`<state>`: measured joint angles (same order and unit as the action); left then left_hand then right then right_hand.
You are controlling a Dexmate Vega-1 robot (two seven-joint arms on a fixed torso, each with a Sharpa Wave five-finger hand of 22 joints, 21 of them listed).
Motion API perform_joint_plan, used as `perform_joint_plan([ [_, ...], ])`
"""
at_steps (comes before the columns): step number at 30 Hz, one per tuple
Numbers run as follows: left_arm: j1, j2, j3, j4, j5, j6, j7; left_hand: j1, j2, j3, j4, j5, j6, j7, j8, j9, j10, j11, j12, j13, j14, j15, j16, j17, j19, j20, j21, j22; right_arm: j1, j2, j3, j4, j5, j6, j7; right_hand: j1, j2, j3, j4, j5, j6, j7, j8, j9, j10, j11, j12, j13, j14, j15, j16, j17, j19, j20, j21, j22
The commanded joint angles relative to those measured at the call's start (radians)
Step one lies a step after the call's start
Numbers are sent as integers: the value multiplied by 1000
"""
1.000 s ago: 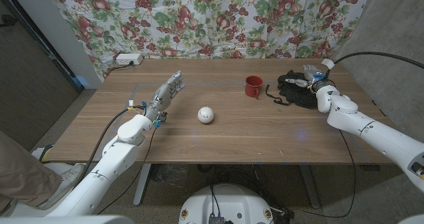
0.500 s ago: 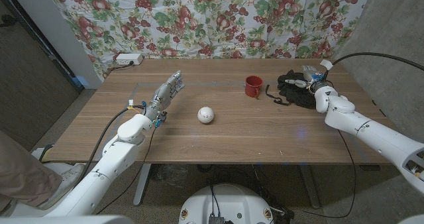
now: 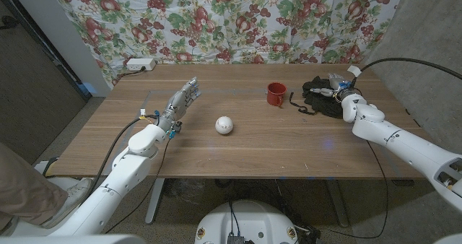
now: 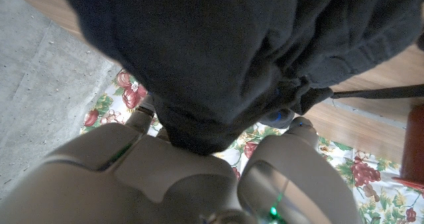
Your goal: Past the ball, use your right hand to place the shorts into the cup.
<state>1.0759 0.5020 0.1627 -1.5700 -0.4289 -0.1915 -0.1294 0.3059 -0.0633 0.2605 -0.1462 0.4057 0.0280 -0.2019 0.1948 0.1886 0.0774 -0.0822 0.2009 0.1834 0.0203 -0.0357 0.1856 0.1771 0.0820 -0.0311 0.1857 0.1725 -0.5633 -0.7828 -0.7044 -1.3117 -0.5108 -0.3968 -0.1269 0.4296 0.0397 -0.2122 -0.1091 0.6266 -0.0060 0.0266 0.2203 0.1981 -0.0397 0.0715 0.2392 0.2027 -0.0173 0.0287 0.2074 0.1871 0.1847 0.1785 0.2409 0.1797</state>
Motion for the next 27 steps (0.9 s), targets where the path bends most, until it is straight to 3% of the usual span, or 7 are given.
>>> perform_joint_plan([
  [1, 11, 0, -5, -6, -1, -2, 4, 9, 1, 6, 6, -1, -8, -2, -1, 1, 0, -4, 1, 5, -4, -48, 3, 3, 2, -45, 9, 3, 13, 5, -15, 12, 3, -1, 14, 11, -2, -2, -3, 6, 17, 4, 8, 4, 7, 6, 9, 4, 4, 6, 2, 3, 8, -2, 0, 2],
  [11, 17, 1, -7, -11, -1, -4, 6, 9, 2, 7, 6, -2, -8, -2, -1, 1, 1, -3, 1, 5, -4, -47, 2, 3, 2, -44, 8, 3, 7, 1, -16, 0, 5, -15, 22, 14, -3, -7, -3, 10, 59, 16, 22, 6, 27, 19, 18, 7, 5, 11, -2, 5, -4, -8, -11, 3],
  [20, 27, 3, -10, -19, -3, -6, 8, 10, 2, 7, 6, -3, -9, -2, -1, 1, 2, -3, 1, 5, -4, -48, 2, 3, 2, -45, 8, 3, -2, -1, -15, -9, 8, -22, 19, 21, -4, -10, -4, 14, 36, 51, 10, 6, 40, 29, 23, 8, 11, 17, -3, 5, -3, -12, -16, 3],
  [27, 34, 5, -11, -26, -2, -9, 12, 11, 3, 8, 6, -3, -8, -2, 0, 1, -1, -2, 1, 5, -4, -48, 2, 3, 3, -49, 9, 3, -14, 1, -14, -15, 12, -30, 11, 20, -4, -13, -2, 16, 34, 51, 7, 6, 42, 30, 24, 9, 12, 18, -4, 6, -34, -27, -31, 3],
])
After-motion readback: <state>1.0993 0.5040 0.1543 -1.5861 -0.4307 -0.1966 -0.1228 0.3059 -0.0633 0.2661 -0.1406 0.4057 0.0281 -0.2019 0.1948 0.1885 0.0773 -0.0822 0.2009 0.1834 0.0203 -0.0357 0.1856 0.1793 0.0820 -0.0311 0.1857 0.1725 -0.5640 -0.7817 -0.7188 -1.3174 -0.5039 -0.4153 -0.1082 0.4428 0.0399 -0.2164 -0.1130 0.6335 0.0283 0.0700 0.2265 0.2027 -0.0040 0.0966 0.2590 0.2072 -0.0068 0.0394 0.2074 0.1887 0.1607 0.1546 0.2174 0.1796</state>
